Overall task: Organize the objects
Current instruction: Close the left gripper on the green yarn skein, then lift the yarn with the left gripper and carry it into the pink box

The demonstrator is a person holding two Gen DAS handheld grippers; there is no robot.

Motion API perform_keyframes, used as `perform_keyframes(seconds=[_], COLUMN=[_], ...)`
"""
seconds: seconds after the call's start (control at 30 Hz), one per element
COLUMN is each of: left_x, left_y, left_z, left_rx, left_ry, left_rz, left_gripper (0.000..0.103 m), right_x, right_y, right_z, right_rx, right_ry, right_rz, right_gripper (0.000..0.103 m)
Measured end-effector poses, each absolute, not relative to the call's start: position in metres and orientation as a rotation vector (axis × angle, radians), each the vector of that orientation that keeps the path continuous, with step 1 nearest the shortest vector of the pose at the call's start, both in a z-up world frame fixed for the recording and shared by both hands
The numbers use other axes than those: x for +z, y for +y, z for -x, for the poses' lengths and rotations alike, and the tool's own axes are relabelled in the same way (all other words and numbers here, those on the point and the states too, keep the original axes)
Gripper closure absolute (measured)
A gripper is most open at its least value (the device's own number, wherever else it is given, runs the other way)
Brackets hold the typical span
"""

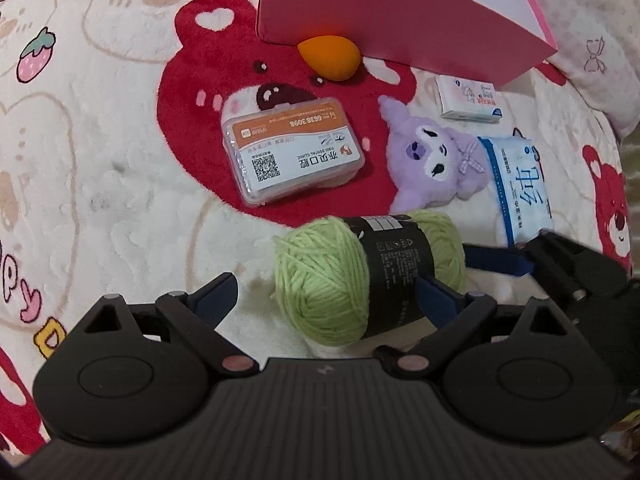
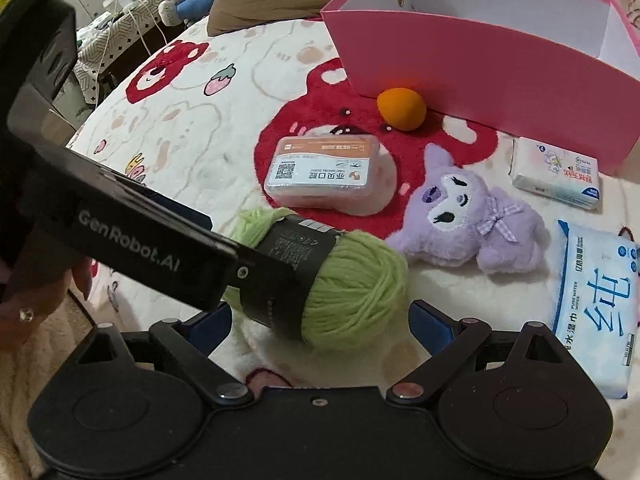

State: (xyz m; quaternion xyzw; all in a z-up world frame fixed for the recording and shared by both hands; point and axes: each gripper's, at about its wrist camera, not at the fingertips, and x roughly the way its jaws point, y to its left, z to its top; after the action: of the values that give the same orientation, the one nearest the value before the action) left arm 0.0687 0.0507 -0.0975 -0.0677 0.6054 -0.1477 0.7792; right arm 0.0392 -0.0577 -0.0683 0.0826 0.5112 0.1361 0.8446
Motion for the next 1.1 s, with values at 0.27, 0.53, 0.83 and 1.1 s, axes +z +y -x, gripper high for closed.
perform_keyframes(seconds=[0.27, 0.53, 0.83, 1.1], left_x=[-0.109, -0.105, -0.094, -0.077], left_y=[0.047, 0.041, 0.035, 0.033], left_z=[-0.069, -0.064, -0.055, -0.049], left_rx=[-0.343, -0.349, -0.373, -0.443], left_ry=[1.344, 1.284, 1.241, 1.179], left_rz=[0.253, 0.246, 0.215, 0.201], left_gripper=[0.029, 0.039, 0.045, 0.045], right_x=[-0.085, -0.086, -0.081, -0.065], right_y=[-0.055, -0.057, -0.055, -0.054], right_z=[-0.040, -0.038, -0.035, -0.024], right_rx=[0.276, 0.258, 0.262, 0.254], right_ry=[1.058, 1.017, 0.977, 0.918], right_rz=[-0.199, -0.207, -0.181, -0.136], right_gripper=[0.019, 0.023, 0.024, 0.024])
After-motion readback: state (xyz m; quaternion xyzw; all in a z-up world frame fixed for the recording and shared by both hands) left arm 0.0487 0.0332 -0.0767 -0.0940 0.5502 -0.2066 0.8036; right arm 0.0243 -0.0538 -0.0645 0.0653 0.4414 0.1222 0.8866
